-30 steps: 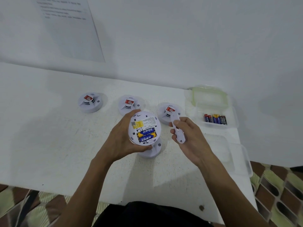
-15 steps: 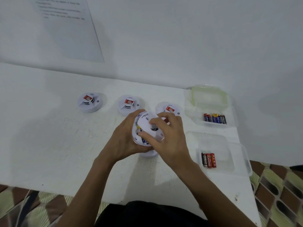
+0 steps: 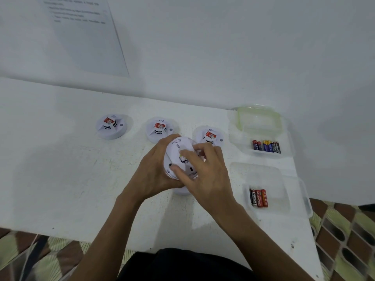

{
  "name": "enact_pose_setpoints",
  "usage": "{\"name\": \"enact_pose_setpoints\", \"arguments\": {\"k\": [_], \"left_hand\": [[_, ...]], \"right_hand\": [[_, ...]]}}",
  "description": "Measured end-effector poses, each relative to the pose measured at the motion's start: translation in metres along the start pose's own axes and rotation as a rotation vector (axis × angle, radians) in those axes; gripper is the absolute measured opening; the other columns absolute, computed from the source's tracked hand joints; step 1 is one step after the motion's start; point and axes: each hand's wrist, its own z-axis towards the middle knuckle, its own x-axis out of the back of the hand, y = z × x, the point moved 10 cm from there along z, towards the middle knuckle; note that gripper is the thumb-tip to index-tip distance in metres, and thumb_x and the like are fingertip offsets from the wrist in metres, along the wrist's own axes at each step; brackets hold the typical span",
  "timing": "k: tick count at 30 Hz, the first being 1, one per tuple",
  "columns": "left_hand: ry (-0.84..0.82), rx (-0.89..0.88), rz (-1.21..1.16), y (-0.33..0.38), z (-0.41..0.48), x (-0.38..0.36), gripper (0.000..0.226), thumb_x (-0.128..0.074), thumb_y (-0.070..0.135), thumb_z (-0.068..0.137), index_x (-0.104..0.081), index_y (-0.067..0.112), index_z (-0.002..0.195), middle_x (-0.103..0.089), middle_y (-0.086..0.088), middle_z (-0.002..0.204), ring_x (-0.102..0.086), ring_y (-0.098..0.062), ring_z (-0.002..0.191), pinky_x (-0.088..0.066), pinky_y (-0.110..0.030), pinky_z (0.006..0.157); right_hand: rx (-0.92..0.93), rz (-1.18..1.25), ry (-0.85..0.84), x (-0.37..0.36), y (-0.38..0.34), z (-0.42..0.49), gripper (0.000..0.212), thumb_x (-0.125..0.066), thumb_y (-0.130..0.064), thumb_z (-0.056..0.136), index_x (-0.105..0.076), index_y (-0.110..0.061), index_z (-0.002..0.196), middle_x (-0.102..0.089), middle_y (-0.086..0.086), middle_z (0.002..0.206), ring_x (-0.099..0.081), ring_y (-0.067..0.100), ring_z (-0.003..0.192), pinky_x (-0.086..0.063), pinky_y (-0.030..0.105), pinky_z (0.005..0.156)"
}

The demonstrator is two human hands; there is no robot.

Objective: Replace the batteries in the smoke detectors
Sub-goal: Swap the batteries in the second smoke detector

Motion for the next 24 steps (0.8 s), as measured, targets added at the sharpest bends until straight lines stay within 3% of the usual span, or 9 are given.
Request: {"name": "enact_pose_setpoints", "arguments": {"k": [3,5,7,12,16,19,20,22,24], "left_hand": [[0.003,0.066,-0.052,-0.005,0.002,0.002,0.107,-0.039,0.101,0.038,-0.008,0.052,0.128,-0.016,0.018,0.13,-0.022,-0.004,0.124,-0.013,0.001,0.1],[0.002,0.114,-0.08,-0.009,0.003,0.002,0.122,-0.038,0.103,0.03,-0.007,0.035,0.127,-0.016,0.012,0.13,-0.022,-0.006,0.124,-0.013,-0.005,0.102],[-0.001,0.105,-0.036,-0.01,0.003,0.002,0.125,-0.036,0.103,0.033,-0.008,0.023,0.125,-0.016,0.01,0.131,-0.02,-0.008,0.125,-0.011,0.003,0.098],[0.002,0.125,-0.013,-0.005,0.003,0.0,0.138,-0.031,0.104,0.025,-0.006,0.019,0.131,-0.017,0.0,0.144,-0.018,-0.008,0.125,-0.007,0.003,0.097],[0.066,0.132,0.02,0.005,0.001,0.005,0.131,-0.026,0.105,0.019,-0.013,0.028,0.123,-0.024,-0.002,0.144,-0.023,-0.008,0.127,-0.01,-0.005,0.099],[0.011,0.156,-0.023,-0.002,0.001,0.001,0.147,-0.03,0.104,0.019,-0.014,0.017,0.136,-0.023,-0.008,0.149,-0.023,-0.016,0.136,-0.008,0.002,0.093],[-0.009,0.159,-0.054,-0.004,0.002,-0.001,0.148,-0.033,0.103,0.023,-0.013,0.013,0.138,-0.023,-0.005,0.146,-0.024,-0.021,0.137,-0.008,0.005,0.092],[-0.023,0.082,-0.035,0.004,0.004,-0.003,0.129,-0.037,0.099,0.041,-0.009,0.016,0.135,-0.019,0.004,0.139,-0.024,-0.018,0.134,-0.01,0.008,0.095],[0.015,-0.034,0.031,0.014,0.005,0.001,0.111,-0.046,0.088,0.06,-0.015,0.018,0.14,-0.024,-0.001,0.143,-0.031,-0.012,0.132,-0.019,-0.007,0.109]], "right_hand": [[-0.034,0.055,0.0,-0.002,0.001,-0.002,0.034,-0.072,-0.038,0.084,-0.072,-0.013,0.106,-0.06,0.014,0.104,-0.056,0.023,0.094,-0.051,0.022,0.077],[-0.081,0.091,-0.033,-0.005,0.005,-0.001,0.034,-0.074,-0.037,0.082,-0.072,-0.015,0.107,-0.059,0.013,0.103,-0.056,0.022,0.093,-0.049,0.018,0.076],[-0.143,0.123,-0.086,-0.009,0.009,0.0,0.035,-0.075,-0.039,0.08,-0.071,-0.018,0.109,-0.056,0.01,0.103,-0.053,0.019,0.094,-0.04,0.008,0.077],[-0.256,0.148,-0.085,-0.008,0.011,0.001,0.042,-0.074,-0.043,0.078,-0.068,-0.019,0.112,-0.053,0.006,0.103,-0.049,0.014,0.093,-0.031,0.001,0.073],[-0.298,0.117,-0.01,-0.002,0.006,0.001,0.043,-0.073,-0.044,0.077,-0.068,-0.018,0.11,-0.054,0.006,0.097,-0.049,0.012,0.084,-0.03,0.001,0.071],[-0.337,0.113,-0.004,-0.001,0.009,-0.001,0.042,-0.074,-0.045,0.078,-0.067,-0.019,0.111,-0.053,0.004,0.097,-0.049,0.012,0.083,-0.03,0.001,0.069],[-0.33,0.112,-0.007,-0.001,0.01,-0.003,0.042,-0.074,-0.045,0.079,-0.066,-0.019,0.111,-0.053,0.004,0.098,-0.05,0.012,0.085,-0.03,0.001,0.07],[-0.308,0.138,-0.023,-0.001,0.012,-0.004,0.042,-0.072,-0.045,0.082,-0.065,-0.019,0.114,-0.052,0.005,0.102,-0.051,0.012,0.091,-0.033,0.002,0.072],[-0.318,0.233,-0.073,-0.003,0.018,-0.004,0.043,-0.069,-0.047,0.083,-0.063,-0.019,0.116,-0.051,0.003,0.109,-0.051,0.012,0.1,-0.037,0.003,0.076]]}}
